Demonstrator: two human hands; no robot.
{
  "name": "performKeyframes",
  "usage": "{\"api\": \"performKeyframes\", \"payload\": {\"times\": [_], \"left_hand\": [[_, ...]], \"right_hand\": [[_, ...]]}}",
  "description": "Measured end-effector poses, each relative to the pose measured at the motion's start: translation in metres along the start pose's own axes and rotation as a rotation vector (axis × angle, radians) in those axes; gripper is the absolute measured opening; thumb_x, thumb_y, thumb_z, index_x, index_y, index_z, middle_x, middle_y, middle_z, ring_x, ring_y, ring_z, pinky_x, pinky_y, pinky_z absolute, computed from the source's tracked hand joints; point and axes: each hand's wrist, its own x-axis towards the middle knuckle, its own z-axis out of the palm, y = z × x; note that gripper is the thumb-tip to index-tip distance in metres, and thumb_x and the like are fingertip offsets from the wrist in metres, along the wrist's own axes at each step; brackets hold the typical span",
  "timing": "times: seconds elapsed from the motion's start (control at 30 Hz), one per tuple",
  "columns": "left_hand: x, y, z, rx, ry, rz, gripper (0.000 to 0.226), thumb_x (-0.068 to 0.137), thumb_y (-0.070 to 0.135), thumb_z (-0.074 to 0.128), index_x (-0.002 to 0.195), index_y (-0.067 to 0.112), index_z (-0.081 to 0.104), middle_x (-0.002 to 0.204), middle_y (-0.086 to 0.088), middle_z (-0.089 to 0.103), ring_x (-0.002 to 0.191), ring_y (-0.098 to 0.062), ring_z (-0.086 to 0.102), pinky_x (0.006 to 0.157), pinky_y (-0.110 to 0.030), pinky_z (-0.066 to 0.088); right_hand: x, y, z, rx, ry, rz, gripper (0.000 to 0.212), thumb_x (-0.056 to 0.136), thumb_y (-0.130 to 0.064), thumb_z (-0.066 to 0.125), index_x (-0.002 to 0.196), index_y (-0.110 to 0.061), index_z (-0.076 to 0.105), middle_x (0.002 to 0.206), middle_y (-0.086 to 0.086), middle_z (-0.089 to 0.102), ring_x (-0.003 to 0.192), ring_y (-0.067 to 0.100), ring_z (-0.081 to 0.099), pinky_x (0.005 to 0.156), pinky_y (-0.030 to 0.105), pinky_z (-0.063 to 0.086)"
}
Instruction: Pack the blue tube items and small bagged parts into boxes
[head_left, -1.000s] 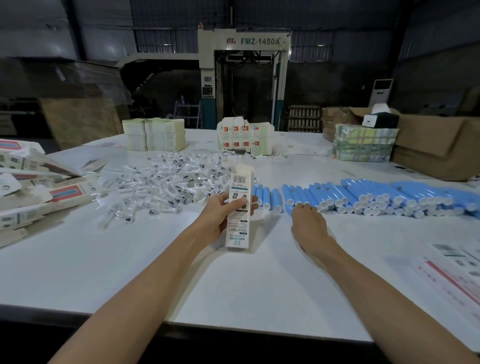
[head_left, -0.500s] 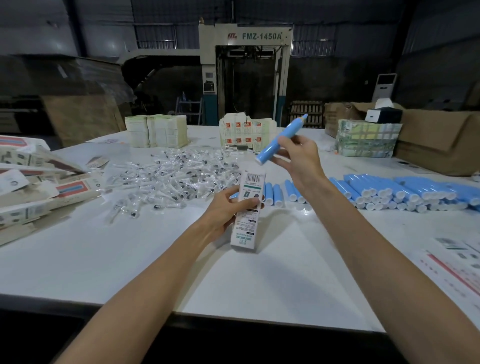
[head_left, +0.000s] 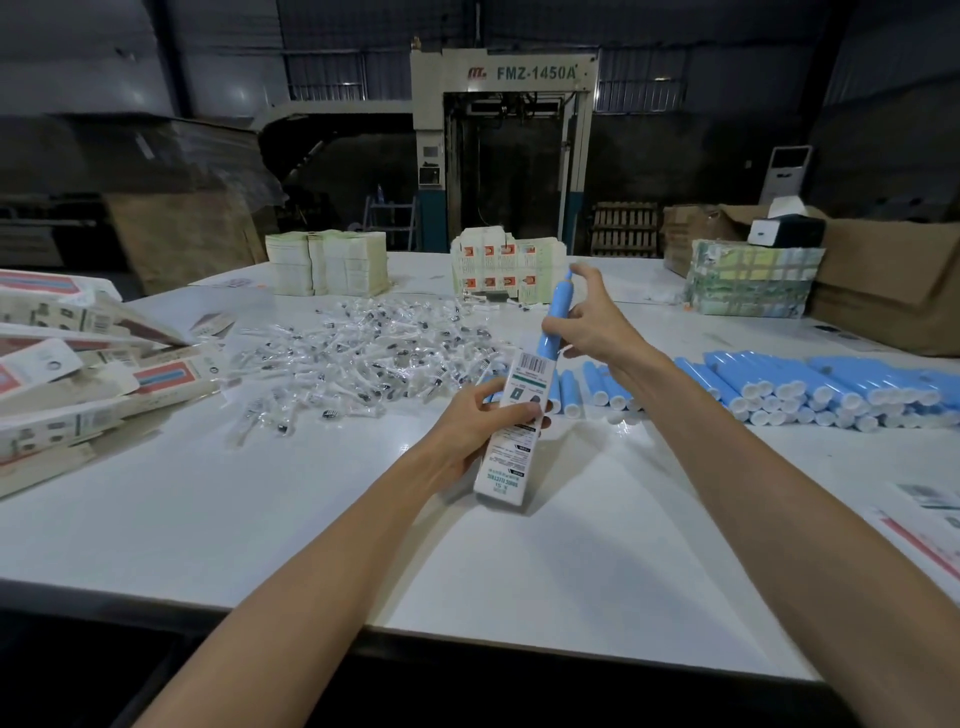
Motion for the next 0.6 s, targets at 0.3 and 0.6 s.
{"api": "performKeyframes", "payload": {"times": [0.3,0.6], "left_hand": [[-0.001,-0.005,0.006,-0.174,-0.075,-0.025,0.046,0.100,0.009,0.076,0.143,0.012,0.061,0.129,-0.019,0.076,0.112,-0.044,0.076,0.087,-0.047,0.066],[0.010,-0.003,-0.021,-0.144,0.164,-0.039,0.034,0.102,0.008,0.069,0.135,0.014,0.063,0.117,-0.014,0.081,0.090,-0.029,0.081,0.069,-0.037,0.065]], "right_hand": [[-0.009,0.024,0.010,-0.011,-0.116,0.027,0.059,0.088,-0.024,0.069,0.133,-0.035,0.031,0.103,0.016,0.076,0.070,0.006,0.069,0.061,0.025,0.053],[-0.013,0.049,0.052,-0.089,-0.002,-0.095,0.026,0.108,-0.027,0.054,0.131,-0.015,0.061,0.131,0.009,0.052,0.107,0.012,0.057,0.077,0.015,0.044]]}}
